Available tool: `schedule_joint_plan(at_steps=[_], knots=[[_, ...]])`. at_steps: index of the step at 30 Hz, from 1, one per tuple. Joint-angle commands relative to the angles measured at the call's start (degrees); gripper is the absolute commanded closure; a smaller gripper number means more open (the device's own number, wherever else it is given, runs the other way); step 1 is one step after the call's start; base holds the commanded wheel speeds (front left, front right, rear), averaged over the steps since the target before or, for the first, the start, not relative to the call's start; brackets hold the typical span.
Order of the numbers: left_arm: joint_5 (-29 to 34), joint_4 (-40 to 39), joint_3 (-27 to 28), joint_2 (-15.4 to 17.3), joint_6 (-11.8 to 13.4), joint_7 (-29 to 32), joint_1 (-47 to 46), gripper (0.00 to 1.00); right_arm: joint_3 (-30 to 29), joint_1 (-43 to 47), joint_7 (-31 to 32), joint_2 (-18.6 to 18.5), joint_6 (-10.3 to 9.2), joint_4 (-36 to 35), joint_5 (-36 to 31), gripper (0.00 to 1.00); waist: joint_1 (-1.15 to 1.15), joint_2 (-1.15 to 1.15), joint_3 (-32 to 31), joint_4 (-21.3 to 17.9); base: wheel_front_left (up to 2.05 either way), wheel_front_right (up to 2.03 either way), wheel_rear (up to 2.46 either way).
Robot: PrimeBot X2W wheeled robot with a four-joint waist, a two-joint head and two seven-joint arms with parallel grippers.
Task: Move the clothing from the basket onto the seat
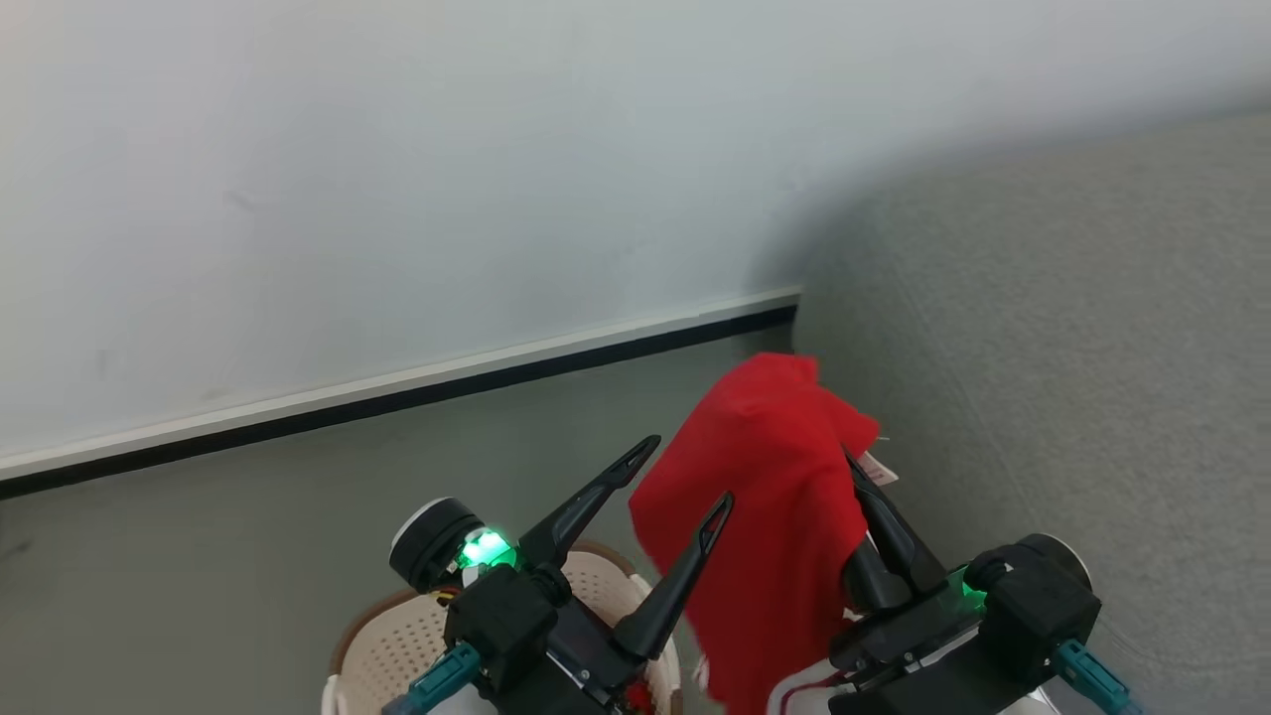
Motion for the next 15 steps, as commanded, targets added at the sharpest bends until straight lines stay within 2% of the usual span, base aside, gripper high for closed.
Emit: schedule_joint_plan(at_steps=[1, 15], knots=[[0.4, -0.1, -0.2, 0.4, 0.0, -0.3, -0.8, 0.00, -0.4, -0.5, -0.1, 0.4, 0.02, -0.7, 0.0, 1.00, 0.00, -0.01, 2.4, -4.8, 0.00, 0.00, 0.00], [0.0, 1.4, -2.8, 1.9, -0.5, -0.3, -4.4, 0.00, -2.0, -1.1, -0.1, 2.5, 0.02, -2.6, -0.2, 1.00, 0.00, -0.01, 7.0, -14.1, 0.00, 0.00, 0.00]])
